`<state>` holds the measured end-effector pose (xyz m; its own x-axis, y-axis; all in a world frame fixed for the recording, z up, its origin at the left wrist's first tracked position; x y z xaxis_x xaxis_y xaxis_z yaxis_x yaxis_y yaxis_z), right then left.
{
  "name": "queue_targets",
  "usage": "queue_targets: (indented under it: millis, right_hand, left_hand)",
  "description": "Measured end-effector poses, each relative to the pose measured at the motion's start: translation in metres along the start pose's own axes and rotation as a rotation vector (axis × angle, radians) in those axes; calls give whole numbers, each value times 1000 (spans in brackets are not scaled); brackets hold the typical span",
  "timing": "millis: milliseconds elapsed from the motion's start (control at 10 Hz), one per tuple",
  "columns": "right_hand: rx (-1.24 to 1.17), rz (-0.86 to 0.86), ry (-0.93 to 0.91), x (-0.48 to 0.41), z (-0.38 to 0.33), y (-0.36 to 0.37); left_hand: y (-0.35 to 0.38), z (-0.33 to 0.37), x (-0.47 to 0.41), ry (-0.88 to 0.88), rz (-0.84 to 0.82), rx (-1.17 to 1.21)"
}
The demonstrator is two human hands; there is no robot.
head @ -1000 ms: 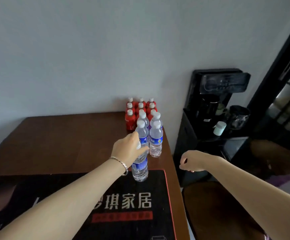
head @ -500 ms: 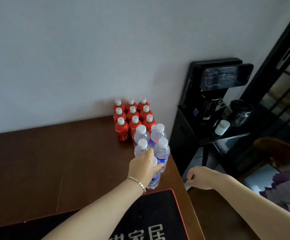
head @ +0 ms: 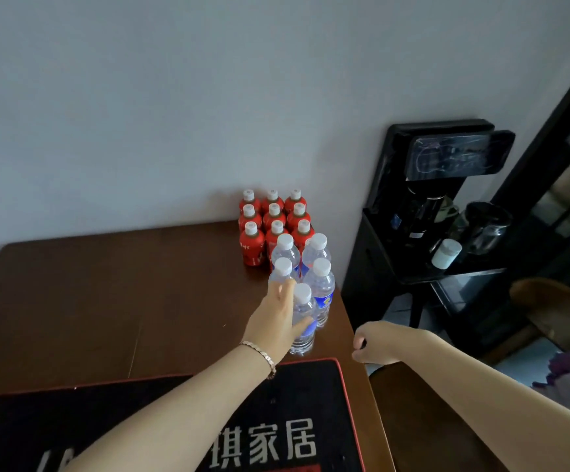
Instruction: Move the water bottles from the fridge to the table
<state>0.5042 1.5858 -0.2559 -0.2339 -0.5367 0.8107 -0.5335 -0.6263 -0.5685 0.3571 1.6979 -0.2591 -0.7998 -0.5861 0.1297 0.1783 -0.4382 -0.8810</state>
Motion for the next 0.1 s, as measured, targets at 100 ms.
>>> queue_targets:
  millis: [100]
  right_hand:
    - [73, 7, -10, 11, -5, 7]
  left_hand:
    - [-2, 3, 19, -54, -77, -35]
Point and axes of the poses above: each hand's wrist, its own x-axis away from the middle knuckle, its own y-axis out of the palm, z = x × y, the point moved 1 cm from there along -x, towards the middle knuckle, and after that the axes turned 11 degrees about -z, right-handed, at the moved point
